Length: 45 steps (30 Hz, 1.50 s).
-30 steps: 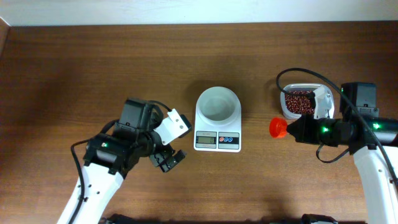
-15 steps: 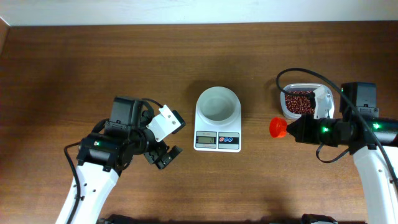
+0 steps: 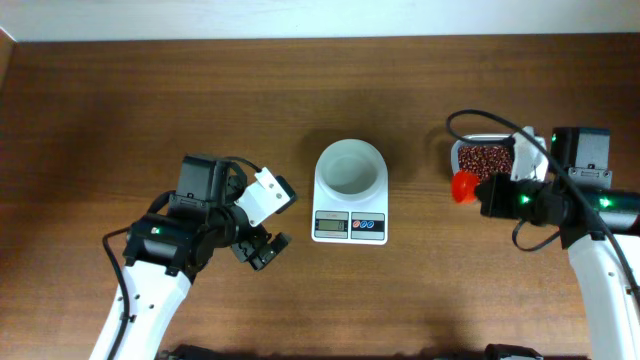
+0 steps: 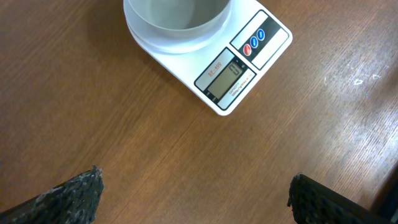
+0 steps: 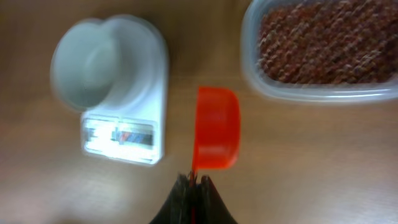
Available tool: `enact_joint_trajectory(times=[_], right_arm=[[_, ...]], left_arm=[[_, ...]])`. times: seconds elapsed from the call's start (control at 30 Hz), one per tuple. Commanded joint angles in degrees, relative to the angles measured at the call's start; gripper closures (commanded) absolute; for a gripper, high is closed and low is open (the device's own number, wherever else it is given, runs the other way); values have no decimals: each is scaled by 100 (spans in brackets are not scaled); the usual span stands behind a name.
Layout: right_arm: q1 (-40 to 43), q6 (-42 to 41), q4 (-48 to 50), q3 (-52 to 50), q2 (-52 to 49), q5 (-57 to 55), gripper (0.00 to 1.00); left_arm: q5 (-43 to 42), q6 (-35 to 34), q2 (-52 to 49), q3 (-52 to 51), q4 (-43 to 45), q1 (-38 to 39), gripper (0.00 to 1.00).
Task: Scoop and weigh 50g on scale
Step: 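Dip the red scoop into the beans with the right gripper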
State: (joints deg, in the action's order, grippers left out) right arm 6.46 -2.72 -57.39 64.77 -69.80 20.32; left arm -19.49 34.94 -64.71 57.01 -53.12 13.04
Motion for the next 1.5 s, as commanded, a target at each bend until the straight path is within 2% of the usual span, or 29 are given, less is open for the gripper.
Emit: enact_joint_trajectory(times=[0.0, 0.1, 0.2, 0.37, 0.5, 0.7, 0.8, 0.97, 1.13, 1.37, 1.47], right_arm=[[33, 63, 573, 70, -7, -1167, 96], [35, 63, 977, 70, -374, -2074, 96], [39, 103, 1539, 72, -1368, -2293, 96], [44, 79, 1917, 72, -2129, -2826, 96], [227, 81, 1864, 70, -2173, -1589, 96], [1408, 83, 1646, 70, -2450, 590, 96], [1582, 83, 1585, 70, -2450, 730, 96], [1580, 59, 1727, 70, -3204, 719, 96], [1593, 59, 1709, 81, -3193, 1340, 96], [2575, 271, 1469, 81, -3193, 2828, 96], [2817, 280, 1351, 81, -3193, 3139, 96]], left_arm=[[-2, 68, 66, 116, 9, -20, 1], [-2, 68, 66, 116, 7, -20, 1], [-2, 68, 66, 116, 7, -20, 1], [-2, 68, 66, 116, 9, -20, 1], [0, 68, 66, 116, 9, -20, 1], [-2, 68, 66, 116, 7, -20, 1], [-2, 68, 66, 116, 9, -20, 1], [-2, 68, 66, 116, 9, -20, 1], [-2, 68, 66, 116, 7, -20, 1], [-2, 68, 66, 116, 9, -20, 1], [-2, 68, 66, 116, 9, -20, 1]])
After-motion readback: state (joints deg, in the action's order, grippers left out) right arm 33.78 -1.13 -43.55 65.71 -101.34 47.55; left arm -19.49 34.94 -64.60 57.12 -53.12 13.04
